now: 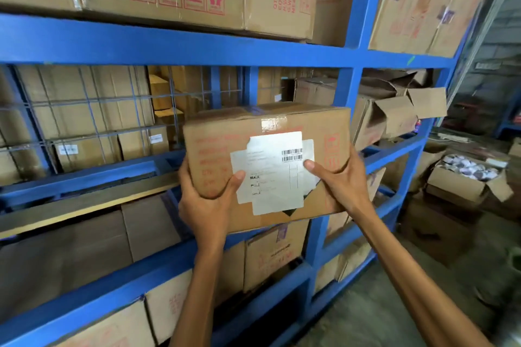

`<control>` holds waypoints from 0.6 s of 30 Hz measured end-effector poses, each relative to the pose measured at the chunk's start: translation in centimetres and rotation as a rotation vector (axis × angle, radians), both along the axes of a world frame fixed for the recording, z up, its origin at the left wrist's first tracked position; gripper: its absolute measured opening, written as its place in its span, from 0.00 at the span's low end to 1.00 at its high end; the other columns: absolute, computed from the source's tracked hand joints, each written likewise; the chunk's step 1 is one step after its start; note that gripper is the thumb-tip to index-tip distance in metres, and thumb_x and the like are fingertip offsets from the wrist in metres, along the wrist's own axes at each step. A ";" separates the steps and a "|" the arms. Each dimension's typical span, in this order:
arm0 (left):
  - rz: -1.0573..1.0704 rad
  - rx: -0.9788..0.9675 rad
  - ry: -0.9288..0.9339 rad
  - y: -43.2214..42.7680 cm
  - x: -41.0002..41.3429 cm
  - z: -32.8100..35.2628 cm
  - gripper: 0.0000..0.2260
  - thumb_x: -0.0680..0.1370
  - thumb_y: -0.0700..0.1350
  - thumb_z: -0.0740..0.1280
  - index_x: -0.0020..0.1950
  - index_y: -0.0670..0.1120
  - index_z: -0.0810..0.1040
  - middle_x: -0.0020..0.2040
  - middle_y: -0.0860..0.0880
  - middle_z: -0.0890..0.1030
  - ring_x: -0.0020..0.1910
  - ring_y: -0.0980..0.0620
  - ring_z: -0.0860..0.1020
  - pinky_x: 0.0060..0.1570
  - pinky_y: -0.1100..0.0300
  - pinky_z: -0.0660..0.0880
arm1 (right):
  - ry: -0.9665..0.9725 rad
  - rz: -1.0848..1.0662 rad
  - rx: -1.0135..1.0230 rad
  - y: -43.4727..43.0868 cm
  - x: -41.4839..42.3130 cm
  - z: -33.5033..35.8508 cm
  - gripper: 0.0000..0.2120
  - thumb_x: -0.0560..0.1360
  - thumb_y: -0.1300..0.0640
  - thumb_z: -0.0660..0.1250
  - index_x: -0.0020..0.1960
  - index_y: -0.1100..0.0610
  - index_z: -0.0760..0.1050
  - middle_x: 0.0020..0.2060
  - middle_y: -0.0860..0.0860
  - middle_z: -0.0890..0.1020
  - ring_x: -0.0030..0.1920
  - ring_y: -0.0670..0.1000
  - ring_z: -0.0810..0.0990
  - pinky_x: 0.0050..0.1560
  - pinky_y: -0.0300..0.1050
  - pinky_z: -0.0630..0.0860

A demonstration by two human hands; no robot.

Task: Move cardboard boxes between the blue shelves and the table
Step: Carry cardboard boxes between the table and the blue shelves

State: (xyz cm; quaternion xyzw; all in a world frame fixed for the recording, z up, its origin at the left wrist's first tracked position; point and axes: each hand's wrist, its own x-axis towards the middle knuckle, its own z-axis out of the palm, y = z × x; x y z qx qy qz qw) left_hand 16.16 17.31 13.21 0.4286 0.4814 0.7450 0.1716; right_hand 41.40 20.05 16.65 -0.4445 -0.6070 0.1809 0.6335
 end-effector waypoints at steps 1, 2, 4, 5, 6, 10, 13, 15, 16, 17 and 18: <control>0.009 0.014 0.042 -1.3 0.5 0.5 0.48 0.59 0.71 0.78 0.75 0.54 0.69 0.63 0.54 0.81 0.62 0.50 0.80 0.60 0.42 0.80 | 0.022 -0.040 0.023 -1.7 0.3 -0.6 0.41 0.60 0.35 0.81 0.68 0.48 0.74 0.56 0.37 0.84 0.57 0.36 0.82 0.55 0.31 0.78; 0.010 0.026 0.076 -2.7 1.0 0.9 0.49 0.58 0.74 0.77 0.74 0.54 0.70 0.62 0.55 0.81 0.61 0.50 0.81 0.59 0.42 0.80 | 0.039 -0.072 0.040 -3.6 0.6 -1.2 0.42 0.60 0.34 0.81 0.69 0.47 0.73 0.57 0.35 0.82 0.57 0.33 0.80 0.54 0.28 0.77; 0.009 0.042 0.134 -5.1 2.1 1.2 0.49 0.58 0.76 0.76 0.73 0.53 0.70 0.61 0.57 0.81 0.60 0.50 0.81 0.58 0.42 0.81 | 0.052 -0.133 0.062 -7.2 1.3 -2.2 0.47 0.60 0.32 0.79 0.74 0.44 0.67 0.61 0.33 0.78 0.60 0.30 0.76 0.56 0.25 0.74; 0.011 0.048 0.166 -6.4 2.8 1.3 0.49 0.59 0.76 0.76 0.73 0.54 0.69 0.60 0.58 0.80 0.60 0.51 0.81 0.58 0.42 0.80 | 0.053 -0.169 0.073 -9.0 1.8 -2.7 0.50 0.61 0.31 0.79 0.76 0.42 0.63 0.64 0.34 0.76 0.63 0.30 0.75 0.59 0.26 0.72; 0.016 0.051 0.203 -7.6 3.5 1.4 0.48 0.59 0.75 0.76 0.73 0.55 0.69 0.60 0.60 0.79 0.60 0.51 0.80 0.58 0.42 0.80 | 0.053 -0.209 0.084 -10.7 2.5 -3.1 0.52 0.61 0.31 0.79 0.78 0.40 0.60 0.68 0.36 0.75 0.66 0.34 0.74 0.64 0.32 0.72; 0.036 0.063 0.346 -12.1 7.4 1.7 0.49 0.60 0.78 0.71 0.76 0.59 0.66 0.60 0.58 0.82 0.59 0.50 0.81 0.57 0.51 0.78 | 0.085 -0.369 0.103 -17.2 6.1 -4.5 0.58 0.60 0.29 0.78 0.81 0.32 0.50 0.70 0.25 0.68 0.70 0.40 0.72 0.71 0.47 0.67; -0.044 0.111 0.411 -14.8 11.2 2.1 0.51 0.61 0.78 0.71 0.80 0.64 0.59 0.63 0.54 0.83 0.59 0.49 0.81 0.55 0.55 0.73 | 0.105 -0.487 0.120 -22.1 9.3 -5.6 0.59 0.60 0.31 0.80 0.81 0.30 0.48 0.70 0.21 0.66 0.68 0.29 0.71 0.70 0.45 0.67; -0.135 0.135 0.435 -16.2 14.0 2.0 0.52 0.62 0.78 0.70 0.81 0.67 0.54 0.64 0.54 0.83 0.60 0.48 0.81 0.55 0.55 0.70 | 0.117 -0.566 0.114 -25.5 11.6 -6.2 0.60 0.61 0.32 0.81 0.81 0.30 0.47 0.69 0.20 0.66 0.67 0.27 0.70 0.69 0.46 0.68; -0.190 0.138 0.438 -16.8 15.5 1.9 0.51 0.62 0.78 0.70 0.81 0.68 0.53 0.64 0.55 0.83 0.61 0.48 0.81 0.56 0.56 0.69 | 0.120 -0.609 0.106 -27.2 12.8 -6.4 0.60 0.61 0.32 0.81 0.82 0.30 0.47 0.69 0.19 0.65 0.67 0.25 0.69 0.70 0.46 0.68; -0.248 0.137 0.438 -17.4 17.1 1.7 0.51 0.62 0.77 0.71 0.81 0.69 0.53 0.64 0.55 0.83 0.62 0.49 0.80 0.57 0.56 0.67 | 0.122 -0.654 0.098 -28.9 13.9 -6.7 0.60 0.61 0.32 0.81 0.82 0.30 0.47 0.69 0.18 0.64 0.67 0.24 0.68 0.70 0.46 0.67; -0.303 0.136 0.438 -18.0 18.7 1.4 0.51 0.62 0.76 0.71 0.80 0.69 0.53 0.64 0.56 0.83 0.62 0.50 0.79 0.58 0.57 0.64 | 0.125 -0.699 0.088 -30.6 15.1 -6.9 0.61 0.60 0.30 0.81 0.82 0.30 0.46 0.69 0.18 0.64 0.67 0.24 0.67 0.70 0.45 0.67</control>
